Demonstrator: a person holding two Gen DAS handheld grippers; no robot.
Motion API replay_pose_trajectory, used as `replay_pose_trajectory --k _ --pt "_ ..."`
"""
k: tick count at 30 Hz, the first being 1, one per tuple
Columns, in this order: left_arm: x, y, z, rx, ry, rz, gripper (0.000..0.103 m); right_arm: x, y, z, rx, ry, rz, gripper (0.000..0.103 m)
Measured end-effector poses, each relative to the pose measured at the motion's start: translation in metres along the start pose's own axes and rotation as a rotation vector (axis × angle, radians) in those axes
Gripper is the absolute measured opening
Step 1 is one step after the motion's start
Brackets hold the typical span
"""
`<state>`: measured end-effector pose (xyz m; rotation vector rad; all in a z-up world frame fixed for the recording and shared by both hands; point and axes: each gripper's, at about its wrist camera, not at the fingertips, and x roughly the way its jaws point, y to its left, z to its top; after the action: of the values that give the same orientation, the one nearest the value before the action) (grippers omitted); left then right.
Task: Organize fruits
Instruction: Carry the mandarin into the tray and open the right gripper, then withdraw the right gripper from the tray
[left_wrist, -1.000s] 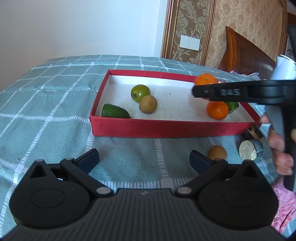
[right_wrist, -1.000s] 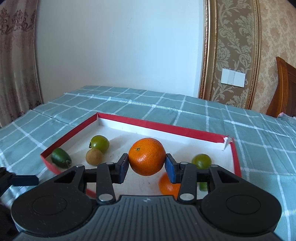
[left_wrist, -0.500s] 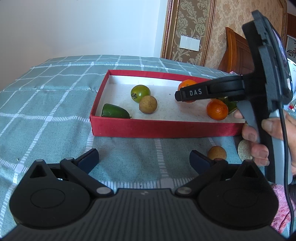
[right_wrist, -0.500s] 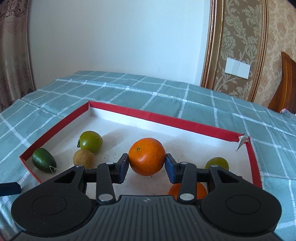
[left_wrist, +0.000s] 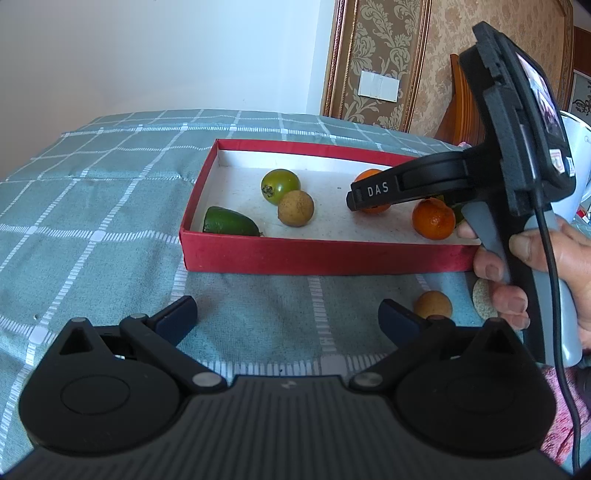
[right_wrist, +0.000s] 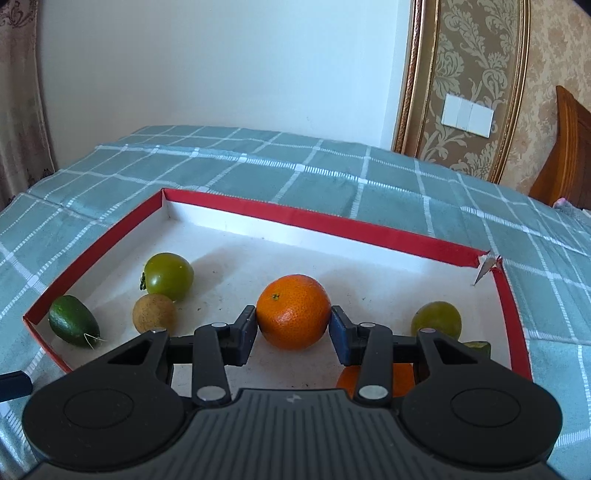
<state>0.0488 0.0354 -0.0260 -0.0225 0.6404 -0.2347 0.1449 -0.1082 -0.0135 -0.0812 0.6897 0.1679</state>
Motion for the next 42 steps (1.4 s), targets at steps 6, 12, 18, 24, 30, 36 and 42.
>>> replay_pose_trajectory --k 6,12,18,24,30,36,42 --pt "0.0 0.0 0.0 0.0 0.0 0.0 0.103 0.001 0.0 0.002 0.022 0.005 -0.016 0.042" --pt "0.0 -0.001 0.0 -0.001 0.0 0.0 0.103 0.003 -0.002 0.002 0.017 0.004 -0.043 0.042" --pt "0.0 0.0 0.0 -0.001 0.0 0.0 0.103 0.002 -0.003 0.001 0.022 0.008 -0.038 0.042" --pt "0.0 0.0 0.0 -0.001 0.0 0.0 0.103 -0.001 -0.003 0.001 0.016 0.01 -0.025 0.046" --pt "0.0 0.0 0.0 -0.001 0.0 -0.001 0.103 -0.01 -0.003 -0.003 0.0 -0.019 -0.02 0.062" --pt "0.0 0.001 0.0 -0.006 -0.002 -0.005 0.103 -0.028 -0.005 -0.007 -0.005 -0.055 0.0 0.067" --pt "-0.001 0.003 0.0 -0.016 -0.006 -0.013 0.103 -0.072 -0.024 -0.026 0.026 -0.139 0.041 0.074"
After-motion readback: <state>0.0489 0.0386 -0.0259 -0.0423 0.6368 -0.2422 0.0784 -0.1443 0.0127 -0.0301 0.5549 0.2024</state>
